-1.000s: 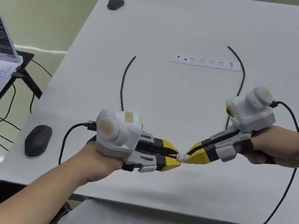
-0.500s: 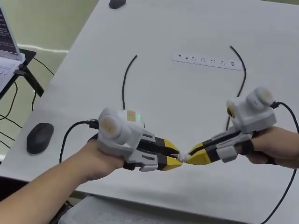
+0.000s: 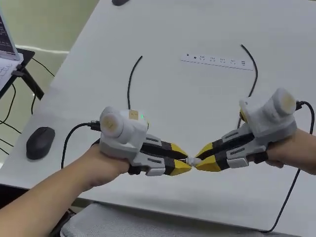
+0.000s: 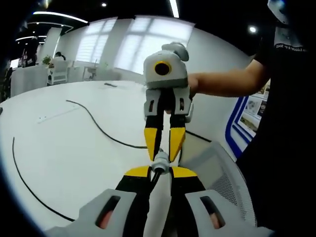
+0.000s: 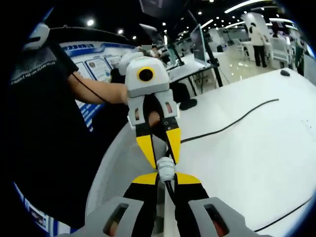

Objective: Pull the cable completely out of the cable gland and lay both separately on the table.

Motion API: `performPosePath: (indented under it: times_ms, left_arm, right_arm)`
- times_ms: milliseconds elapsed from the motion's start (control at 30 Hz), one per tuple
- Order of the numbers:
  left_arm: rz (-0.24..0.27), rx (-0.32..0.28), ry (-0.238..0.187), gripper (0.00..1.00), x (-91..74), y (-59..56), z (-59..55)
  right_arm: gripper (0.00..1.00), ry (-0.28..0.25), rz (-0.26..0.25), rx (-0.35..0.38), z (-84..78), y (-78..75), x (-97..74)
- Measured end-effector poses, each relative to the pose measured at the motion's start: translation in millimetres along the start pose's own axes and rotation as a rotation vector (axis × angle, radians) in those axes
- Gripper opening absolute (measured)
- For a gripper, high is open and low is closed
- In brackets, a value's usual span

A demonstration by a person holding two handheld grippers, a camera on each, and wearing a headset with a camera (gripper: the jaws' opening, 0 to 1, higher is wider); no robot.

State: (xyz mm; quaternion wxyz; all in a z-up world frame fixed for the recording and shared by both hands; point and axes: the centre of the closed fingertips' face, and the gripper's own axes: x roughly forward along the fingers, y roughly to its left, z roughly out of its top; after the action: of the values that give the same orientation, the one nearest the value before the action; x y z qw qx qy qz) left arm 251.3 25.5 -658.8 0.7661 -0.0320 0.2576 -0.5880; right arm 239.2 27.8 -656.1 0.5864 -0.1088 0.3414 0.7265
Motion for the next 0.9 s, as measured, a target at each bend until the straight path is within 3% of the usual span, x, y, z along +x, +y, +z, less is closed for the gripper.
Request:
performPosePath:
  times_ms: [100, 133, 167, 400, 467, 500, 633, 900]
  left_arm:
    - [0.013, -0.043, -0.02, 0.14, -1.8, 5.6, 0.6]
    - [0.012, -0.051, -0.029, 0.14, -3.4, 7.3, 0.7]
    - [0.012, -0.063, -0.034, 0.14, -4.0, 8.2, 0.9]
    - [0.008, -0.105, -0.031, 0.14, -5.5, 10.5, -2.8]
    - [0.007, -0.113, -0.033, 0.14, -5.6, 9.6, -2.8]
    - [0.006, -0.117, -0.033, 0.14, -5.7, 9.4, -2.7]
    - [0.007, -0.126, -0.04, 0.14, -6.2, 8.9, -2.3]
    - [0.006, -0.126, -0.041, 0.15, -6.5, 7.9, -2.2]
  right_arm:
    - [0.06, 0.002, -0.095, -0.127, 3.2, -5.8, 0.4]
    - [0.06, -0.002, -0.13, -0.212, 5.5, -6.7, 0.9]
    - [0.06, 0.006, -0.152, -0.251, 5.5, -6.8, 1.3]
    - [0.07, 0.099, -0.309, -0.569, 2.5, -11.7, 7.8]
    - [0.07, 0.111, -0.343, -0.578, 0.7, -11.7, 8.3]
    - [0.07, 0.117, -0.364, -0.62, 2.4, -11.8, 7.6]
    - [0.07, 0.111, -0.391, -0.624, 1.5, -11.8, 7.7]
    - [0.08, 0.086, -0.382, -0.561, 2.8, -11.8, 6.6]
